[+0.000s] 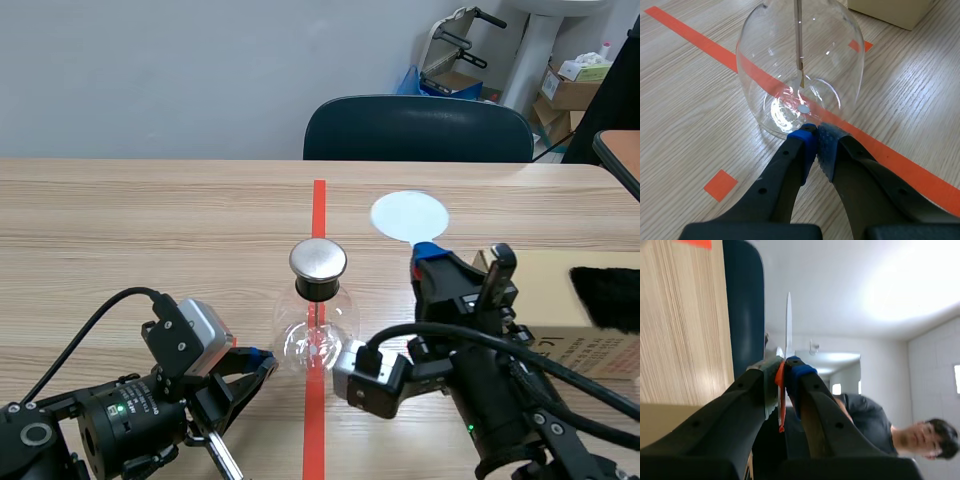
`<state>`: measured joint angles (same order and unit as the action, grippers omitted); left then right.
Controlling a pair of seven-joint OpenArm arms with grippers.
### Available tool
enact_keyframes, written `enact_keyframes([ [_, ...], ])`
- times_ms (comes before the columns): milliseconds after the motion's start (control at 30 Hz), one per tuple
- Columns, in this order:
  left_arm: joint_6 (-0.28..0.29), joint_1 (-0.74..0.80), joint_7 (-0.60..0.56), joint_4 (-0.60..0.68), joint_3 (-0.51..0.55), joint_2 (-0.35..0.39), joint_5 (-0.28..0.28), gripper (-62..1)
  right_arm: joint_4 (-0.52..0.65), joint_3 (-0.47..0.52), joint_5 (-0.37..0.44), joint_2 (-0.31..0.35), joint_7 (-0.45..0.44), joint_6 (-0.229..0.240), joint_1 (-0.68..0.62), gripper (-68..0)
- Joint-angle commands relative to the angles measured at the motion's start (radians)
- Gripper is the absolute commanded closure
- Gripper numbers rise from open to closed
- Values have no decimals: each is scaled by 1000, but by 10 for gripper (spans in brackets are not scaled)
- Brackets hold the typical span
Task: Do the electroscope experiment
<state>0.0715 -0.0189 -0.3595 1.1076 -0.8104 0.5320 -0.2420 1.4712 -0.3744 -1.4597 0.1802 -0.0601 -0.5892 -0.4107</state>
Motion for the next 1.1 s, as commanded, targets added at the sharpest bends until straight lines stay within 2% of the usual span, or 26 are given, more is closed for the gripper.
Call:
enact_keyframes([
  [0,-2,2,-14,20,4,-5,0,-27,26,3,-1,11,-31,-12,9,-9],
  [267,-2,2,-14,20,4,-5,0,-27,26,3,-1,11,-235,-12,9,-9],
  [500,-2,2,-14,20,4,-5,0,-27,26,3,-1,11,-352,-12,9,-9],
  [633,-2,2,-14,20,4,-5,0,-27,26,3,-1,11,-385,-12,9,-9],
  [1067,-2,2,-14,20,4,-5,0,-27,26,3,-1,11,-385,-12,9,-9],
])
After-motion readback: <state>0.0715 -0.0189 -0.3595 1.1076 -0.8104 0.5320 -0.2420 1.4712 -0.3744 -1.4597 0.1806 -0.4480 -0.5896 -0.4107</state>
